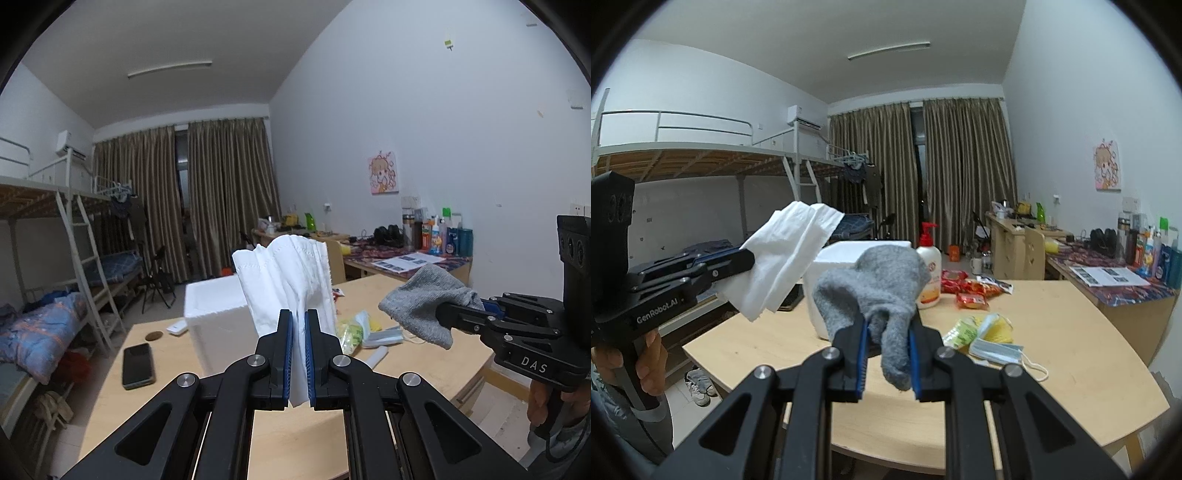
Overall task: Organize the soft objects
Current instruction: 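Carry the white cloth and grey sock over the white foam box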
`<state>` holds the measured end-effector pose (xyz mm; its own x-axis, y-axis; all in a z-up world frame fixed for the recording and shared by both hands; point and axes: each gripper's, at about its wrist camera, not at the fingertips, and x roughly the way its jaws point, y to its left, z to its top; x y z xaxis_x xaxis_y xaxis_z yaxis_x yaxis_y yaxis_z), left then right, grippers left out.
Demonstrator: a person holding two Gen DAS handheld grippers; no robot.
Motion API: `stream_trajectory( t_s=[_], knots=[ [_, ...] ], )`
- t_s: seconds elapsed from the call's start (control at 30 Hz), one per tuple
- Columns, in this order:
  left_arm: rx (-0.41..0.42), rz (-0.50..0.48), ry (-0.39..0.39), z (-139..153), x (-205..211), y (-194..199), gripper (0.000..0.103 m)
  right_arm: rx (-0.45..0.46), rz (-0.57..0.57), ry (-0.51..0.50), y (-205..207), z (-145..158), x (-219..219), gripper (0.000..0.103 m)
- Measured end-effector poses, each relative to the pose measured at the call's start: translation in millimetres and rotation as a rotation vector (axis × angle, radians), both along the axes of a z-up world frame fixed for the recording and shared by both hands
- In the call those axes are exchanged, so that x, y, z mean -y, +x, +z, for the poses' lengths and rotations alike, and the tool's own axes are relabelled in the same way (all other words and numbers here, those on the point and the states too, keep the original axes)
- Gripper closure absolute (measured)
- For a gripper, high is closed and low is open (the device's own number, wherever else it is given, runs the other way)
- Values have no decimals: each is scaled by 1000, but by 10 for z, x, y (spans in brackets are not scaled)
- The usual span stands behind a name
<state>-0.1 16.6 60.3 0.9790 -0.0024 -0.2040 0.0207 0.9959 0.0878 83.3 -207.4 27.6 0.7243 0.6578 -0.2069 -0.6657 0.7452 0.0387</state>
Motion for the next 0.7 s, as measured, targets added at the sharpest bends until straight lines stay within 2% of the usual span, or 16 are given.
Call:
stream_trajectory(
  t_s=[0.2,0.37,0.7],
  knots=[
    [22,26,8,27,-63,-192,96,27,36,3,-97,39,-75,81],
    [31,53,2,55,-153,-268,96,31,58,2,-14,48,-146,81],
    [28,85,-4,98,-295,-148,96,31,88,1,106,74,-292,81]
  ],
)
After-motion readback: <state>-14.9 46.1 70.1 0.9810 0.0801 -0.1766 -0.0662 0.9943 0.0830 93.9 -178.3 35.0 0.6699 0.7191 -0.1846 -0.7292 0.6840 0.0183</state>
